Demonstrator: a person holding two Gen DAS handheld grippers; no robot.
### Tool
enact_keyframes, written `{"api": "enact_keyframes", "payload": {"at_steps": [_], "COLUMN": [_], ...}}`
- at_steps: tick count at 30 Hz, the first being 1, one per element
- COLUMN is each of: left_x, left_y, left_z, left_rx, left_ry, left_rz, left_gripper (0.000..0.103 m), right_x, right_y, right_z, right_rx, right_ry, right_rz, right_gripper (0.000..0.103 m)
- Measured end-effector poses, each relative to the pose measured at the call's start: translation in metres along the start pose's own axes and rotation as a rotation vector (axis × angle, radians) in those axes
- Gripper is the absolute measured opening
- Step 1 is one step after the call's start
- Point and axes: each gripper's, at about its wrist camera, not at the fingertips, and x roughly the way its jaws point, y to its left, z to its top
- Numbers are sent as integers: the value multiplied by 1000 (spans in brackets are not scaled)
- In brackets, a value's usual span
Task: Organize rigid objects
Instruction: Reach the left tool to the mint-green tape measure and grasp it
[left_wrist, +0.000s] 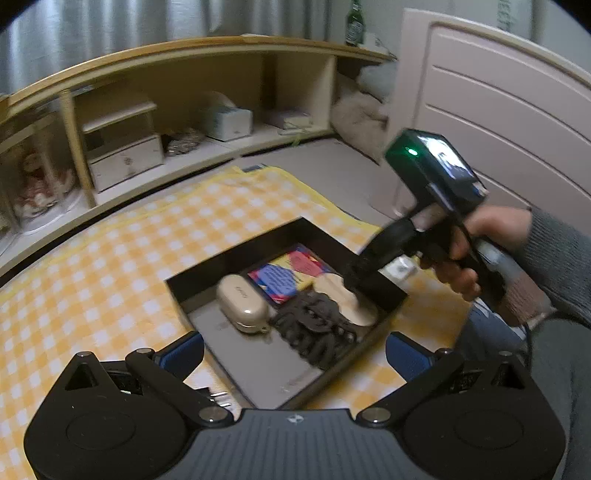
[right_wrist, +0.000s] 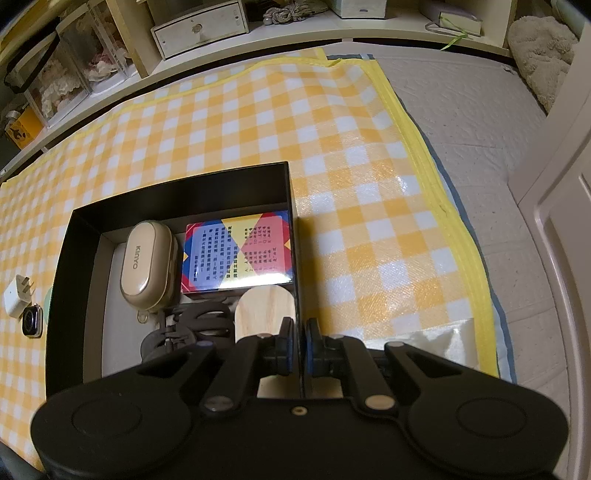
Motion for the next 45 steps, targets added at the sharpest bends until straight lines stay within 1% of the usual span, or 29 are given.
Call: {"api": "enact_keyframes", "payload": {"at_steps": [3, 8, 13, 16, 19, 21, 23, 24, 25, 27, 28, 32, 35, 37, 40, 45], "left_x": [0, 1, 0, 3, 8, 14, 20, 24, 27, 36, 41, 59, 72, 81, 86, 86], "left_y": [15, 49, 84, 104, 121, 131, 137, 137, 137, 137, 137, 137, 134, 132, 132, 131], "left_z": [-2, -4, -9, -12, -16, -19, -22, -24, -25, -28, -29, -33, -37, -42, -46, -45], "left_rx": [-49, -145, -214, -256, -301, -335, -365, -360, -357, -350, -346, -333, -295, -274, -252, -231], "left_ry": [-14, -31, -30, -11, 22, 49, 78, 89, 102, 127, 136, 163, 179, 204, 225, 231], "left_rz": [49, 110, 197, 239, 222, 168, 157, 157, 163, 165, 163, 167, 178, 190, 206, 224], "left_gripper": [103, 103, 103, 103, 103, 102, 94, 83, 75, 68, 66, 65, 64, 61, 57, 53], "right_x": [0, 0, 0, 0, 0, 0, 0, 0, 0, 0, 0, 0, 0, 0, 0, 0], "right_y": [0, 0, 0, 0, 0, 1, 0, 1, 1, 1, 0, 0, 0, 0, 0, 0], "right_z": [0, 0, 0, 0, 0, 0, 1, 0, 1, 1, 1, 1, 1, 1, 1, 1], "right_rx": [0, 0, 0, -1, 0, -1, -1, 0, -1, -2, -2, -1, -1, -2, -2, -3], "right_ry": [0, 0, 0, 0, 0, 0, 0, 0, 1, 0, 0, 0, 1, 1, 1, 1], "right_rz": [0, 0, 0, 0, -1, 0, 0, -1, -1, -1, -1, 0, 1, 1, 1, 0], "right_gripper": [7, 7, 8, 8, 8, 8, 8, 8, 8, 8, 8, 9, 10, 10, 10, 10]}}
